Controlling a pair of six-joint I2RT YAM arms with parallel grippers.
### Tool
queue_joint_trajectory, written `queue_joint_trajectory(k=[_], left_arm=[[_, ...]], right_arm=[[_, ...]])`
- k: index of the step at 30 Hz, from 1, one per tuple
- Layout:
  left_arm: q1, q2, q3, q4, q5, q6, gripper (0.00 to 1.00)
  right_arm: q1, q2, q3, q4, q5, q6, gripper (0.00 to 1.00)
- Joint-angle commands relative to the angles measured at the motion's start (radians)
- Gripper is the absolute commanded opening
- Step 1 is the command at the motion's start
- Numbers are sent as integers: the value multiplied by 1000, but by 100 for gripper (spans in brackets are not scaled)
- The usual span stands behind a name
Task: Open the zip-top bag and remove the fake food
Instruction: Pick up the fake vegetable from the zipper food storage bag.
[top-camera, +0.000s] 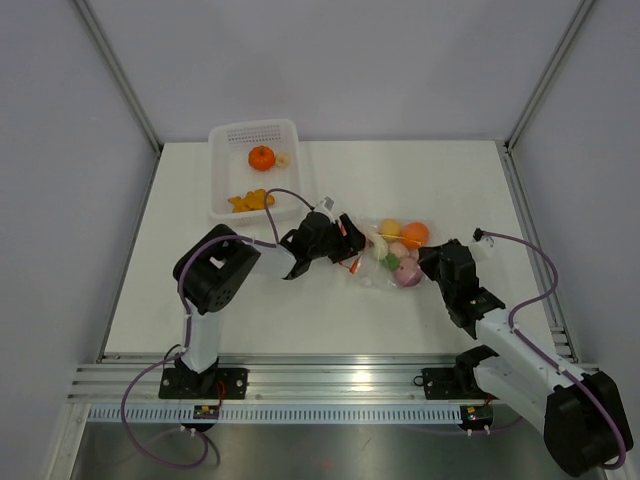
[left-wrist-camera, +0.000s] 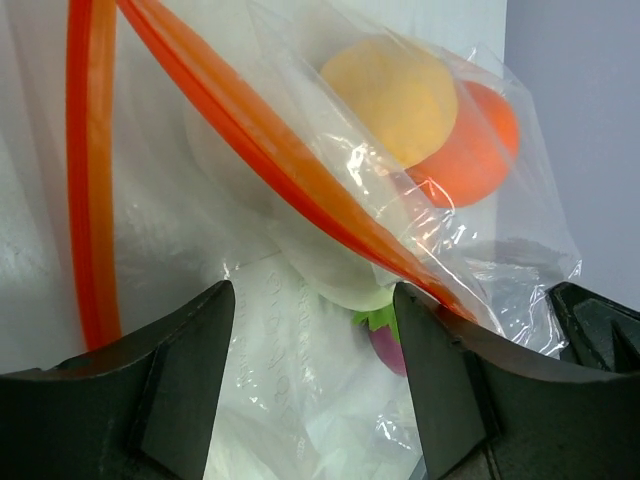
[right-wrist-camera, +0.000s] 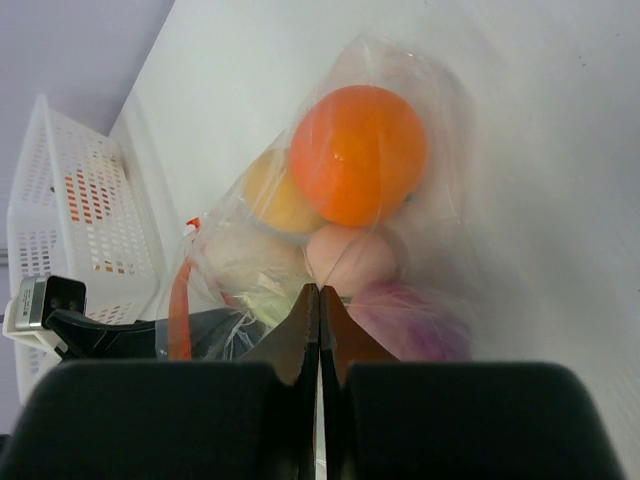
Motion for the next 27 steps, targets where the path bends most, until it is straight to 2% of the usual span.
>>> queue_joint_trajectory(k=[1,4,8,10,14,24,27], left_arm=[[2,0,56,4,-30,2,68],[1,1,81,-56,-54,18,68],[1,-16,76,-39,-93,22,71],[1,7,116,-114,-93,41,71],[-7,33,193,-263,-182,65,71],[-10,118,302,-323,-146,65,74],[-10,119,299,-282,-133,65,75]], right_arm=[[5,-18,-6,66,-14,-21,0],[5,-4,-3,83,-37,-37,0],[7,33,5,93,-61,-41,0],[5,37,6,104,-69,-44,0],[7,36,3,107,-76,-46,0],[5,51,9,109,-87,-51,0],[5,88,32,89,-93,-61,0]])
